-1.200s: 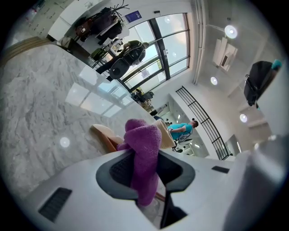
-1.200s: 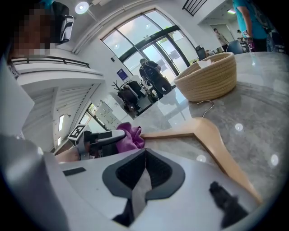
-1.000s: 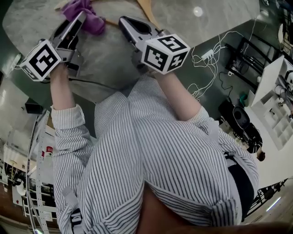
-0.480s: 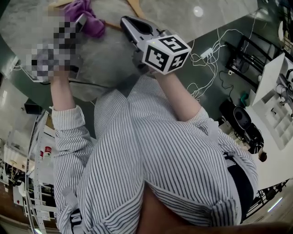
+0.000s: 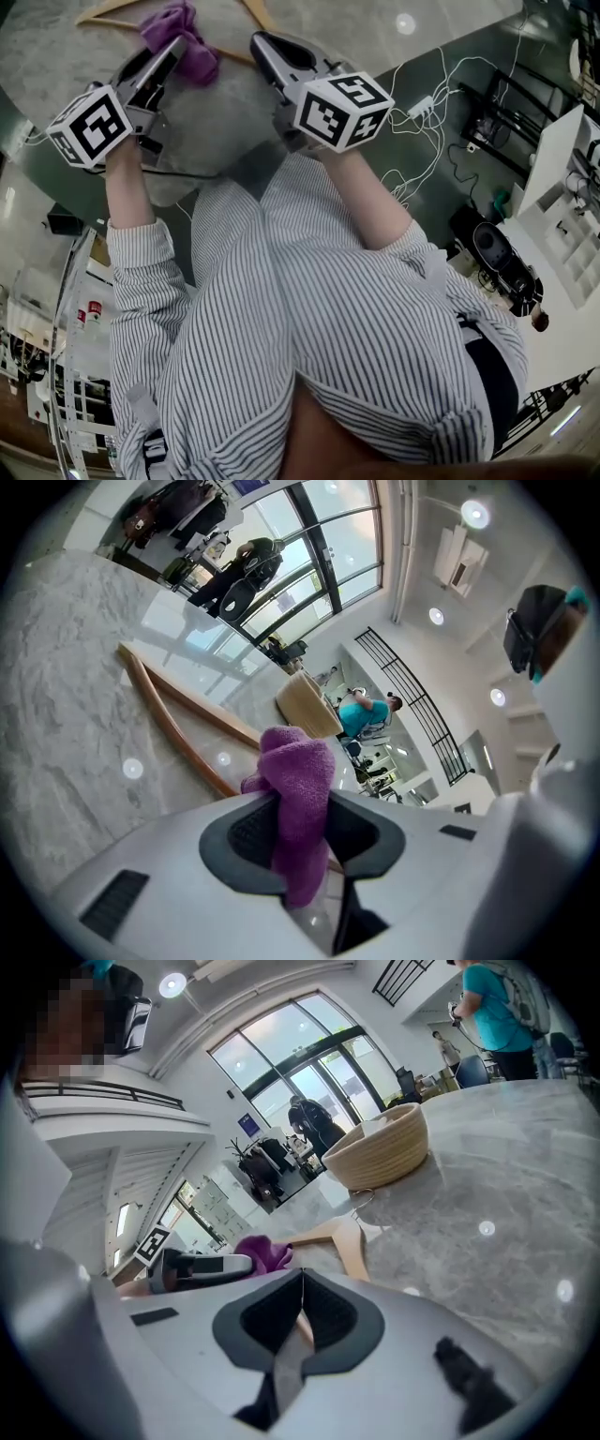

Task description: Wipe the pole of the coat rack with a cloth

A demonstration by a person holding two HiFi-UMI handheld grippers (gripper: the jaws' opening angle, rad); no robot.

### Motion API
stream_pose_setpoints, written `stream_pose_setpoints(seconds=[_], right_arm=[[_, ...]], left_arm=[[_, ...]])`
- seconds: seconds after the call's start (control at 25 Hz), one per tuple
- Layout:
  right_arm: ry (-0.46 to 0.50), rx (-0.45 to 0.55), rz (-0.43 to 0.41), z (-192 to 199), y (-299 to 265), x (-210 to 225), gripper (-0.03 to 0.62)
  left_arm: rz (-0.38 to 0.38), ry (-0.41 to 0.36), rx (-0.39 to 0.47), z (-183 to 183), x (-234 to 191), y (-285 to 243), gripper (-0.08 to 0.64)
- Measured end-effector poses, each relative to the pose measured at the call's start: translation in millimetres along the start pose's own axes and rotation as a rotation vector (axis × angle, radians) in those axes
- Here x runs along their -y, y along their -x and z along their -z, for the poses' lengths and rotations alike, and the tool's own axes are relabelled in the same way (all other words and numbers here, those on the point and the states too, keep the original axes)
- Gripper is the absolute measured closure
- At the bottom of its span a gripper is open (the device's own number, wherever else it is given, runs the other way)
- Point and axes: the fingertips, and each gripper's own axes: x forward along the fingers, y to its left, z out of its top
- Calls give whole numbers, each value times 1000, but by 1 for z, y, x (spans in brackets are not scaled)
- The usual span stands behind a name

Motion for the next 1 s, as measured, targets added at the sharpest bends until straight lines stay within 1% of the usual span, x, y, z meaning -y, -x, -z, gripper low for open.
stream_pose_setpoints(seconds=[0.4, 0.64, 0.8, 1.0], right_arm=[[-10, 9, 12, 9, 26, 15, 577], [4, 8, 16, 12, 48, 27, 577], [-3, 15, 27, 12, 62, 37, 577], [-4, 15, 31, 15, 75, 50, 577]], left_arm=[[20, -33, -69, 32, 27, -18, 433], [39, -42, -97, 53, 44, -33, 434], [53, -35, -103, 65, 56, -41, 433], [51, -29, -106, 79, 65, -48, 434]])
